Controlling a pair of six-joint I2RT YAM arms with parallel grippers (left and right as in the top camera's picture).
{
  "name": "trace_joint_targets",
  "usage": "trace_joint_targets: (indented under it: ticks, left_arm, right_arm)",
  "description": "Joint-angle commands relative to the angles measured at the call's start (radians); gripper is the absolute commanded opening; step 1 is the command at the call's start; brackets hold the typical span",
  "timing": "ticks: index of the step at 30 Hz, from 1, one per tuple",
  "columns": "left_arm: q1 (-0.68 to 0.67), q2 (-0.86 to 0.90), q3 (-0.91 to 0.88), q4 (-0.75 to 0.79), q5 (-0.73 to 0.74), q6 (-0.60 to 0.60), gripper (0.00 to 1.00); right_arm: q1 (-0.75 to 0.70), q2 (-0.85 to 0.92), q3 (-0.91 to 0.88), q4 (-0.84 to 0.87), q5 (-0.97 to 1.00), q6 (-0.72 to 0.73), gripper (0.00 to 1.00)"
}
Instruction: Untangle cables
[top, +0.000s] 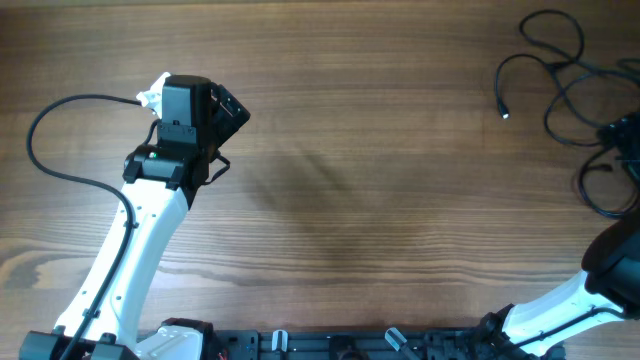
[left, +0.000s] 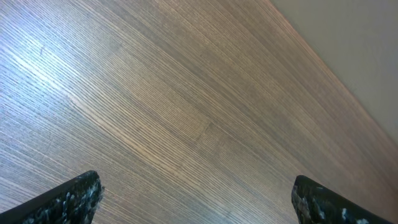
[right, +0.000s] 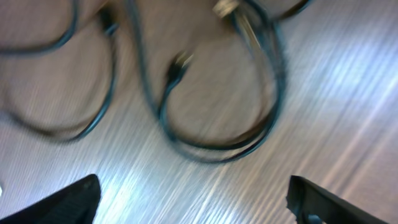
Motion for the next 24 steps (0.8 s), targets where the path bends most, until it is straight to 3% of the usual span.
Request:
trace_joint_targets:
  ticks: [1,7,10,14,19,22,24]
  left_arm:
    - [0.006,-0.011,0.003,0.000,-0.017,0.023,1.00]
    - [0.006,-0.011,0.003,0.000,-0.017,0.023,1.00]
    - [0.006,-0.011,0.003,0.000,-0.017,0.023,1.00]
    - [0.006,-0.011,0.003,0.000,-0.017,0.023,1.00]
    - [0.006,-0.011,0.003,0.000,-0.017,0.023,1.00]
    - [0.006,-0.011,0.003,0.000,-0.017,0.023,1.00]
    - [0.006,-0.011,0.003,0.000,-0.017,0.023,1.00]
  right_arm:
    - [0.021,-0.024,0.026,-0.011,-0.184,-0.136,1.00]
    - [0.127,-0.157,0.061,-0.027,-0.302,-0.270,1.00]
    - [0.252,-0.291,0.061,-0.012,-0.401,-0.372,1.00]
    - [0.410,-0.407,0.060,-0.031,-0.554,-0.377,1.00]
    - [0.604,-0.494,0.061,-0.117,-0.549,-0.467,1.00]
    - [0.638,-0.559,0.060,-0.172,-0.550,-0.414,1.00]
    - [0.638,-0.592,0.060,-0.186,-0.556,-0.231,1.00]
